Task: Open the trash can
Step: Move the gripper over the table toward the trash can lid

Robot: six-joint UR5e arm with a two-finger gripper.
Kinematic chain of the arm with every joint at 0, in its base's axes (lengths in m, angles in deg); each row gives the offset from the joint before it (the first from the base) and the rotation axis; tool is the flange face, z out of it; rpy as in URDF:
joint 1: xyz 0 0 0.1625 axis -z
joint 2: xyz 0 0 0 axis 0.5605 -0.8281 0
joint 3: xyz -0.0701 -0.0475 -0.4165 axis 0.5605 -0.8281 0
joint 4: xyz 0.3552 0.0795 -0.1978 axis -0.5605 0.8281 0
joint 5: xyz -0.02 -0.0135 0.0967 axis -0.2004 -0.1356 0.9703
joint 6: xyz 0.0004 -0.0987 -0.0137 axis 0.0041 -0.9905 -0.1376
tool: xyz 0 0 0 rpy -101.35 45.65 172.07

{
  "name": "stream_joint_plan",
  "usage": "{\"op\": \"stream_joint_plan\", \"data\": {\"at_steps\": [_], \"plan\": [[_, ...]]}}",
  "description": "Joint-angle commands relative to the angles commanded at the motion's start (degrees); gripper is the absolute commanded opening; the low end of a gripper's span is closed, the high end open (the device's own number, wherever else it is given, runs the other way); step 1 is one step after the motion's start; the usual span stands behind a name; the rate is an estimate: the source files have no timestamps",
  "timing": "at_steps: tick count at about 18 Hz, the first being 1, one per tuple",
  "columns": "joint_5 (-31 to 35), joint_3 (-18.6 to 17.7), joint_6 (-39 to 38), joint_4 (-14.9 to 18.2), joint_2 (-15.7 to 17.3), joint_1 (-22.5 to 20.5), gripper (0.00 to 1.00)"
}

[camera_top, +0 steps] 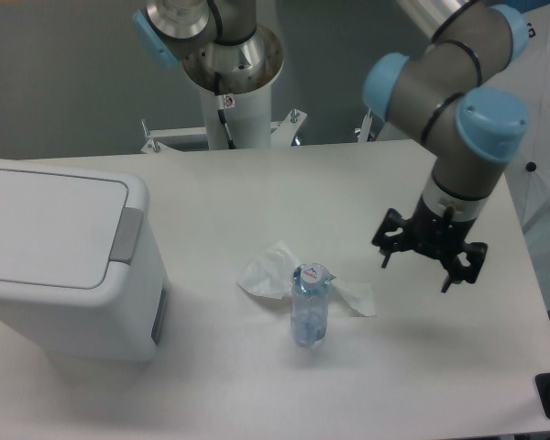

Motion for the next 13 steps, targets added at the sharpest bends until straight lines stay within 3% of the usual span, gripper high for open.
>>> {"op": "stream_joint_plan", "data": {"at_steps": [6, 13], "plan": [[-4.57, 0.88, -11.07, -0.17, 5.01, 3.51, 1.0], [-21.35, 1.23, -25.13, -2.46, 7.82, 5.98, 1.0]]}}
